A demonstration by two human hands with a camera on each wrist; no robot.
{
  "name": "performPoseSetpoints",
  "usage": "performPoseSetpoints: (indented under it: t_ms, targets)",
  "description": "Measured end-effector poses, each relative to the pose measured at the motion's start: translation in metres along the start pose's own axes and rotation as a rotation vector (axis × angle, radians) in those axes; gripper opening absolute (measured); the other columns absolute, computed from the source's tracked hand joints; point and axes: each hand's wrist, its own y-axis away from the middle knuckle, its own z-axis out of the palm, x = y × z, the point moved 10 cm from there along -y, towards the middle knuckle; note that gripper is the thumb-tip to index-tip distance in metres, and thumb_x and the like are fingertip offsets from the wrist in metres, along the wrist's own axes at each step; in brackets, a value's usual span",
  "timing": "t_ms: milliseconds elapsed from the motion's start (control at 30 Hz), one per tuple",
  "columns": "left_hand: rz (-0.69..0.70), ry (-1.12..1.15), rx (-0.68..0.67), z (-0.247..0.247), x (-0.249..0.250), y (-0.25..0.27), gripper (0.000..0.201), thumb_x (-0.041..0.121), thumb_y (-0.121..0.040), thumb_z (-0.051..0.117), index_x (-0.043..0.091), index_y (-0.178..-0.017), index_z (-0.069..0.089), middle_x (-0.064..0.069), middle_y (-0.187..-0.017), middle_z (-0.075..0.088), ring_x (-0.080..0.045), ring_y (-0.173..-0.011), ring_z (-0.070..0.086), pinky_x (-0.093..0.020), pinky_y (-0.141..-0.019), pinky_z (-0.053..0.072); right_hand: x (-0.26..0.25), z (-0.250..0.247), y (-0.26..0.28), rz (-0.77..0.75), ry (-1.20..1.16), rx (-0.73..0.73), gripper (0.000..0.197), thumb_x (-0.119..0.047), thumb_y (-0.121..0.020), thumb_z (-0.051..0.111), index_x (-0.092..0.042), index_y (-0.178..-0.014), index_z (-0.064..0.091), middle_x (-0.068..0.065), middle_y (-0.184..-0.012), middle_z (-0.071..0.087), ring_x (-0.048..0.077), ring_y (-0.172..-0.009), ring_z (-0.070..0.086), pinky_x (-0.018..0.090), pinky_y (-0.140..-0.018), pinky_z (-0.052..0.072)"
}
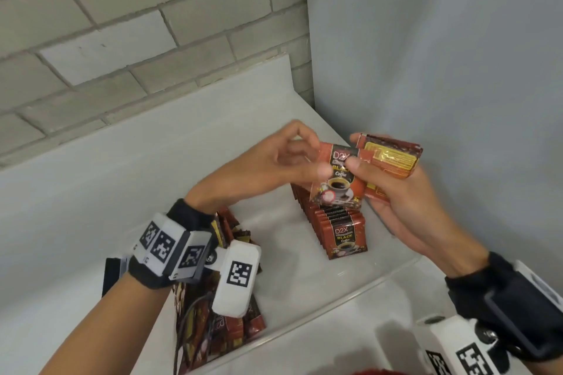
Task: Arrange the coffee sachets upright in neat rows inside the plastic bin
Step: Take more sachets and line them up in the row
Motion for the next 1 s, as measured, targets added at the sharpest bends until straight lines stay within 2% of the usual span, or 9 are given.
performPoseSetpoints:
  t_ms: [100,200,267,333,433,533,700,900,1000]
  targets:
    - [0.071,-0.02,0.04,-0.009,0.016,0.0,0.032,0.019,-0.082,0.067,0.012,-0.102,0.043,-0.012,-0.093,0.069,-0.026,-0.086,0.067,-0.032,-0.074,0.056,0.005,0.004,0.0,0.036,0.066,-0.032,0.044,-0.013,-0.067,0.071,-0.014,-0.11,0.062,0.005,-0.097,0.074,0.021,-0.092,0.072,0.026,-0.071,0.056]
    - [0.107,-0.185,-0.051,-0.001,0.02,0.002,0.026,0.009,-0.082,0.069,0.011,-0.103,0.053,-0.006,-0.099,0.067,-0.038,-0.093,0.063,-0.038,-0.084,0.056,0.007,0.008,0.002,0.046,0.089,-0.056,0.04,-0.01,-0.069,0.07,-0.015,-0.108,0.063,0.005,-0.093,0.073,0.02,-0.089,0.072,0.025,-0.069,0.055]
    - [0.121,-0.287,-0.113,0.005,0.019,0.004,0.02,0.004,-0.084,0.068,0.008,-0.102,0.062,0.001,-0.099,0.065,-0.029,-0.094,0.063,-0.029,-0.085,0.053,0.005,0.009,0.002,0.031,0.085,-0.059,0.04,-0.009,-0.069,0.069,-0.016,-0.108,0.062,0.004,-0.088,0.071,0.016,-0.085,0.071,0.024,-0.069,0.055]
    - [0.109,-0.371,-0.156,0.01,0.015,0.007,0.02,0.002,-0.084,0.068,0.007,-0.103,0.069,0.0,-0.098,0.064,-0.021,-0.091,0.062,-0.023,-0.085,0.05,0.002,0.007,0.001,0.002,0.037,-0.039,0.04,-0.013,-0.071,0.069,-0.016,-0.11,0.06,0.002,-0.082,0.068,0.013,-0.079,0.068,0.023,-0.071,0.053]
    - [0.088,-0.483,-0.22,0.021,0.004,0.01,0.026,0.003,-0.085,0.069,0.012,-0.109,0.073,-0.004,-0.098,0.06,-0.019,-0.091,0.059,-0.029,-0.085,0.05,-0.005,-0.002,0.0,-0.054,-0.067,0.034,0.041,-0.024,-0.072,0.07,-0.014,-0.111,0.059,0.002,-0.075,0.063,0.013,-0.074,0.063,0.026,-0.081,0.052]
    - [0.113,-0.605,-0.314,0.042,-0.008,0.01,0.031,0.004,-0.085,0.069,0.013,-0.115,0.071,-0.004,-0.098,0.057,-0.018,-0.093,0.057,-0.029,-0.086,0.048,-0.009,-0.008,0.0,-0.076,-0.121,0.075,0.031,-0.021,-0.077,0.066,-0.012,-0.106,0.061,0.004,-0.076,0.06,0.013,-0.072,0.061,0.025,-0.079,0.054]
    - [0.192,-0.777,-0.357,0.06,-0.025,0.001,0.035,0.01,-0.084,0.071,0.016,-0.118,0.069,0.001,-0.088,0.047,-0.008,-0.077,0.043,-0.011,-0.072,0.036,-0.008,-0.007,0.001,-0.065,-0.077,0.082,0.026,-0.026,-0.076,0.067,-0.014,-0.098,0.064,0.005,-0.077,0.061,0.014,-0.073,0.061,0.028,-0.081,0.053]
    - [0.235,-0.865,-0.403,0.074,-0.041,-0.005,0.036,0.01,-0.086,0.069,0.014,-0.121,0.067,0.001,-0.086,0.039,-0.003,-0.075,0.028,-0.007,-0.074,0.029,-0.005,-0.008,0.0,-0.058,-0.076,0.079,0.028,-0.027,-0.075,0.067,-0.014,-0.099,0.064,0.006,-0.078,0.06,0.014,-0.074,0.06,0.026,-0.08,0.054]
    - [0.269,-0.914,-0.405,0.082,-0.046,-0.006,0.036,0.01,-0.085,0.069,0.015,-0.12,0.068,0.0,-0.087,0.04,-0.007,-0.085,0.029,-0.017,-0.076,0.031,-0.005,-0.008,0.0,-0.055,-0.078,0.073,0.029,-0.026,-0.077,0.066,-0.013,-0.102,0.063,0.006,-0.079,0.06,0.014,-0.074,0.06,0.027,-0.081,0.054]
